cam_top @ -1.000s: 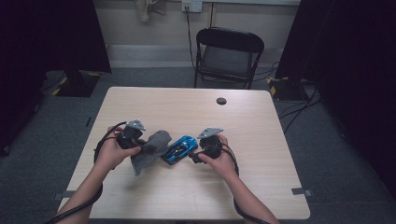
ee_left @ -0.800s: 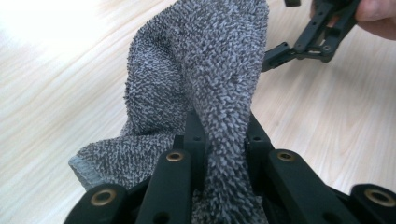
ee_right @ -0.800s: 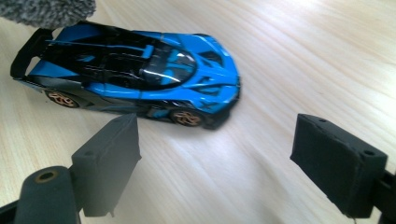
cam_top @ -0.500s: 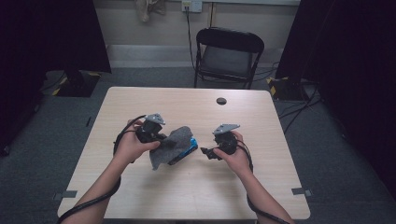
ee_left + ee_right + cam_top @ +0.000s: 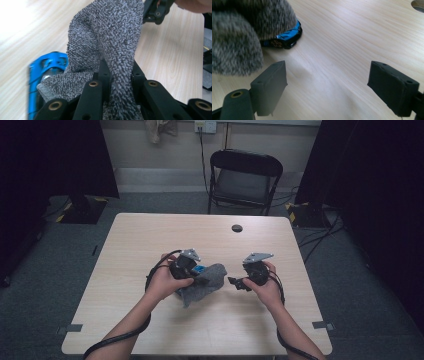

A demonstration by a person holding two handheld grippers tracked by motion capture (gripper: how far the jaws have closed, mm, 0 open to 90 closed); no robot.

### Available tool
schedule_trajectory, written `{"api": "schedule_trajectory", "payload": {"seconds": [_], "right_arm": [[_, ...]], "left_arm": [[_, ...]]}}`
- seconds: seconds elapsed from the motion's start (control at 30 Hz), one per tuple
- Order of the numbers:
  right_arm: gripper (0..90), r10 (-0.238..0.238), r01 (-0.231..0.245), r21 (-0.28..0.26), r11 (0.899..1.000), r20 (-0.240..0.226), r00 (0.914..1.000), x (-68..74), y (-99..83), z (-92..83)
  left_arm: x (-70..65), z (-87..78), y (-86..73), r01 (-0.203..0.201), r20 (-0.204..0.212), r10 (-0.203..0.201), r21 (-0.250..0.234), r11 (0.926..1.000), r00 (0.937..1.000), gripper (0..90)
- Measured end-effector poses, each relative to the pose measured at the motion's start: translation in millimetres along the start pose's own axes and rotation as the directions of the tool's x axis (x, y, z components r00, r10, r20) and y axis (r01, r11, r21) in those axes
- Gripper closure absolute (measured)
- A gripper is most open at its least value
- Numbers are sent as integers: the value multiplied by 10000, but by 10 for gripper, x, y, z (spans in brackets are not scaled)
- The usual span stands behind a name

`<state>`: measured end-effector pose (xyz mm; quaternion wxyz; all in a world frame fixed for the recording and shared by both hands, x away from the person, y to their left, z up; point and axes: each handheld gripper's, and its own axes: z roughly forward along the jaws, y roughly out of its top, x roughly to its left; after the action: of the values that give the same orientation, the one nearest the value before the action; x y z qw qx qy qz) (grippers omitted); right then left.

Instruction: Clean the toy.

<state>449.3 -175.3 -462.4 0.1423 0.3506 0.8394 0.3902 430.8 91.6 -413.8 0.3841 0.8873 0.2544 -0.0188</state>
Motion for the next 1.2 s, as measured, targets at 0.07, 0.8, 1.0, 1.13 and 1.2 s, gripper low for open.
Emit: {"api": "schedule_trajectory", "payload": {"seconds": [0.07, 0.8, 1.0, 1.13, 1.2], "right_arm": [[149, 60, -60, -30, 10000, 63, 10000, -33, -24, -37], [150, 204, -199, -110, 9997, 530, 9984, -277, -198, -309], [150, 397, -385, -187, 9991, 672, 9969, -344, -286, -383], [150, 421, -414, -129, 9991, 668, 9969, -362, -351, -403], [150, 393, -388, -82, 9992, 652, 9971, -357, -377, -403]], "left_arm": [[-37, 81, 14, -58, 100, 57, 125, 9999, 9999, 772], [-236, 656, 184, -334, 639, 318, 250, 9991, 9975, 771], [-296, 779, 227, -359, 877, 341, 188, 9992, 9956, 770], [-308, 829, 200, -360, 933, 338, 227, 9991, 9951, 761], [-301, 844, 156, -390, 871, 367, 240, 9990, 9955, 738]]}}
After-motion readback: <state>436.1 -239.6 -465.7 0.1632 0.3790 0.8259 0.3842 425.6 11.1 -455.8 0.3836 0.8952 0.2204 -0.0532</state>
